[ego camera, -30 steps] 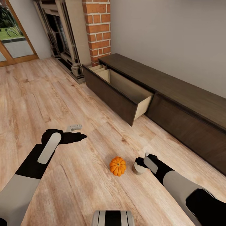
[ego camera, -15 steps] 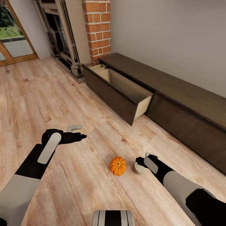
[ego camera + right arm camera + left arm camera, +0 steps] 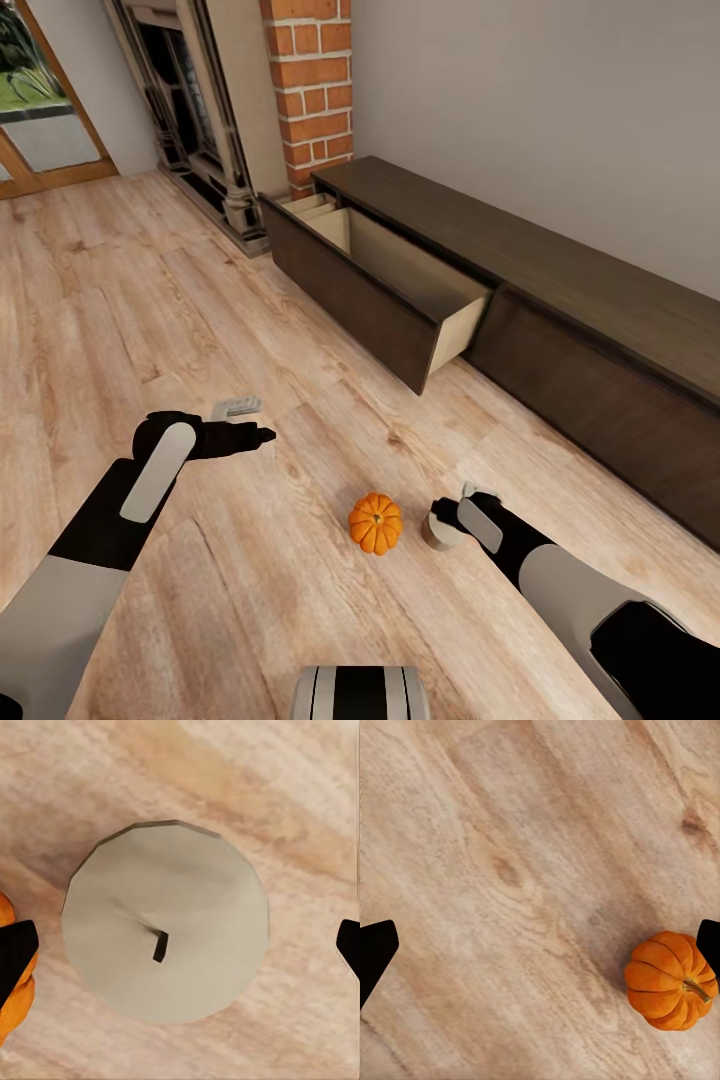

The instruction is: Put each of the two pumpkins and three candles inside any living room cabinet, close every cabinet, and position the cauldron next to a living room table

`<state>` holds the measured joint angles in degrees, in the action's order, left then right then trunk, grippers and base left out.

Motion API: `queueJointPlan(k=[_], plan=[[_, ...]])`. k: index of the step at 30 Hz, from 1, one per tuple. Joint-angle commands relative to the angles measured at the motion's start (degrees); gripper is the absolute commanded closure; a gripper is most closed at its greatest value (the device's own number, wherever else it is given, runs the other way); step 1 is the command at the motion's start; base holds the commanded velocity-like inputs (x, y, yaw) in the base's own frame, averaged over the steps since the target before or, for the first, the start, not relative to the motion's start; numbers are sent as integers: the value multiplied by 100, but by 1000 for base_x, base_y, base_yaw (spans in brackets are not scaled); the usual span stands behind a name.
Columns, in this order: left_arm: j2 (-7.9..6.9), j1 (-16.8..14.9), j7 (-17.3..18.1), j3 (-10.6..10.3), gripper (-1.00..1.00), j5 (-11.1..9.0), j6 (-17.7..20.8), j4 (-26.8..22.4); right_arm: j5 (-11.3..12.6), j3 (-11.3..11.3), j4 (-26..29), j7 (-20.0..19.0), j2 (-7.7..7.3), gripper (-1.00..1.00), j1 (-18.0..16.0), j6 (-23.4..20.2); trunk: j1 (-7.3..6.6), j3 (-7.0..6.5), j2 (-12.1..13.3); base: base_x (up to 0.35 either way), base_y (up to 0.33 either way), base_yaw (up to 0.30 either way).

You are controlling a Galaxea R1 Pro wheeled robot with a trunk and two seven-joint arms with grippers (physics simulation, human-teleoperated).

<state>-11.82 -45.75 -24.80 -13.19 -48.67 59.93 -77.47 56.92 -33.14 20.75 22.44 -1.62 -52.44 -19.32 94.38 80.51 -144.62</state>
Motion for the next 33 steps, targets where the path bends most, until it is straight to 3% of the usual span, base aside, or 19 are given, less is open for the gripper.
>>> queueJointPlan(k=[1,8,13,29,33], plan=[[-3,-4,-60,-13,-100,-57,7,-5,39,-44,13,41,-7,-100,-3,9,-1,4,-2,0,0,0],[3,-5,-60,-16,-100,-46,7,-5,39,-43,1,41,-11,-100,-3,124,-1,4,-2,0,0,0],[4,-4,-60,-17,-100,-40,7,-5,39,-43,-2,41,-7,-100,-3,136,12,115,-8,0,0,0],[-5,-4,-60,-17,-100,-45,7,-5,39,-45,-1,39,2,-100,-5,139,12,115,-8,0,0,0],[-3,-4,-61,-17,-100,-46,7,-5,37,-48,-5,-258,-1,-100,-3,132,12,115,-8,0,0,0]])
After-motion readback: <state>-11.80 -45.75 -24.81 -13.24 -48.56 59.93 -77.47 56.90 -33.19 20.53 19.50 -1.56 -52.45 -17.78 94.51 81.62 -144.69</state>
